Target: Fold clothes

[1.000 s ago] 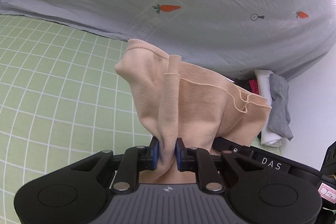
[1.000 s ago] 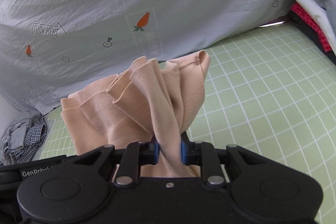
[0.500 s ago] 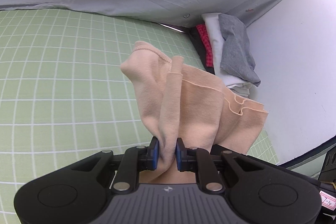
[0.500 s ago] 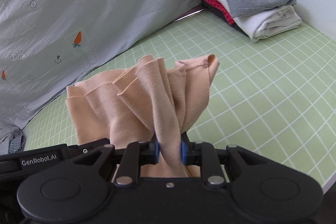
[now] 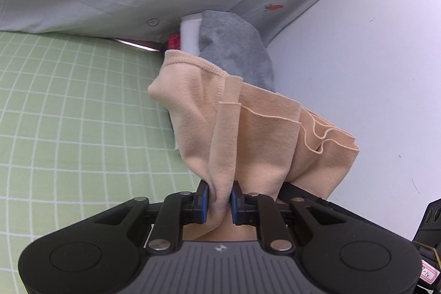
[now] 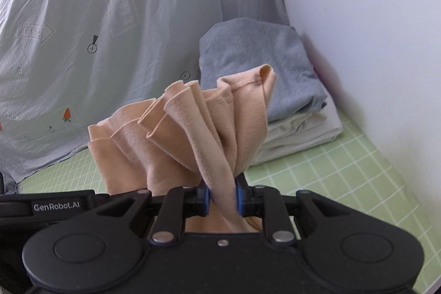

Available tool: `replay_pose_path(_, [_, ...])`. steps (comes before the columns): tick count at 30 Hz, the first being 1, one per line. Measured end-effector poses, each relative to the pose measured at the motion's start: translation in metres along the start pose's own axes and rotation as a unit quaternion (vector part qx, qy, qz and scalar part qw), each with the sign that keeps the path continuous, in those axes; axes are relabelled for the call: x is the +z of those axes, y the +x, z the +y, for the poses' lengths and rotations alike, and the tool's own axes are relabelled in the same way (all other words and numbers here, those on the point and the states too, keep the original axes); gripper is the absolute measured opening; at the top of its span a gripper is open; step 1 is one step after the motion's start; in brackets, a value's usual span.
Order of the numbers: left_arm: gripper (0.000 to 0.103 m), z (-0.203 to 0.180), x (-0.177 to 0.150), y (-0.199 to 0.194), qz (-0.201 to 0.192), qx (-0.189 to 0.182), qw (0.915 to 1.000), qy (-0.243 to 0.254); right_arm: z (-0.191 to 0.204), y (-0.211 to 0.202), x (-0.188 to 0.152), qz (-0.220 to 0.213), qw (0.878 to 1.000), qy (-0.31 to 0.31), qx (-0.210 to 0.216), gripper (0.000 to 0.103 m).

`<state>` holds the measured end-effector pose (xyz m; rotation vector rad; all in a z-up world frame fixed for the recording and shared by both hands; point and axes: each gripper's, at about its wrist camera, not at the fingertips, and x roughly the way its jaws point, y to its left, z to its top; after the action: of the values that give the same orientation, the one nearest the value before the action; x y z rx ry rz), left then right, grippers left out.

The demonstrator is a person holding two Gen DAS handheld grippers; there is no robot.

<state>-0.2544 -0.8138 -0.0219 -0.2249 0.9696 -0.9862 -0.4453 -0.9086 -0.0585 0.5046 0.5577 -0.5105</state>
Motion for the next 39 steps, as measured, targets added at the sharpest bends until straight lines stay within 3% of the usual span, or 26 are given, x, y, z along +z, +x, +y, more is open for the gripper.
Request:
replay_pose_path(8, [0.016, -0.06, 0.088, 0.058, -0.052, -0.017, 0.9976, 0.043, -0.04, 0.034, 0.107, -0.059, 0.998, -0.014, 0.027, 0.019])
replay_pose_path(14, [0.017, -0.049, 0.158, 0.117, -0.086, 0.01, 0.9945, 0.059, -0.063, 0.116, 0.175, -0.087, 0.996, -0.002, 0.037, 0.024])
replay_pose_path(19, [0.018, 0.002, 0.192, 0.192, -0.057, 0.064, 0.9963, -0.005, -0.082, 0.216, 0.2, -0.064, 0.997, 0.052, -0.011, 0.024])
replay_pose_path(23, [0.023, 0.026, 0.194, 0.215, -0.063, 0.053, 0.9963, -0.025, -0.076, 0.261, 0.202, -0.052, 0.998, 0.025, -0.035, 0.024])
replay_pose_path(26, [0.026, 0.037, 0.187, 0.217, -0.063, 0.033, 0.9972, -0.026, -0.068, 0.271, 0.198, -0.059, 0.996, -0.032, -0.064, 0.024])
replay_pose_path(29, [0.027, 0.043, 0.183, 0.211, -0.058, 0.017, 0.9973, -0.04, -0.073, 0.271, 0.198, -0.055, 0.996, -0.037, -0.066, 0.026])
replay_pose_path(31, [0.03, 0.034, 0.185, 0.203, -0.051, 0.026, 0.9981, -0.022, -0.073, 0.265, 0.204, -0.05, 0.996, -0.034, -0.065, 0.033])
replay_pose_path(33, [0.037, 0.018, 0.187, 0.188, -0.049, 0.055, 0.9969, 0.027, -0.071, 0.25, 0.209, -0.051, 0.995, -0.044, -0.067, 0.039])
replay_pose_path(34, [0.048, 0.008, 0.185, 0.179, -0.057, 0.073, 0.9943, 0.054, -0.069, 0.243, 0.212, -0.051, 0.995, -0.048, -0.069, 0.046])
replay_pose_path(35, [0.066, -0.001, 0.18, 0.167, -0.069, 0.087, 0.9908, 0.077, -0.068, 0.234, 0.214, -0.053, 0.995, -0.051, -0.068, 0.058])
replay_pose_path(37, [0.084, -0.018, 0.171, 0.142, -0.091, 0.112, 0.9823, 0.119, -0.066, 0.207, 0.213, -0.065, 0.995, -0.049, -0.063, 0.08])
replay_pose_path(38, [0.088, -0.023, 0.164, 0.13, -0.096, 0.114, 0.9804, 0.128, -0.064, 0.191, 0.21, -0.074, 0.994, -0.045, -0.063, 0.092])
replay_pose_path(39, [0.09, -0.028, 0.156, 0.117, -0.098, 0.117, 0.9794, 0.133, -0.062, 0.174, 0.206, -0.084, 0.994, -0.042, -0.062, 0.096])
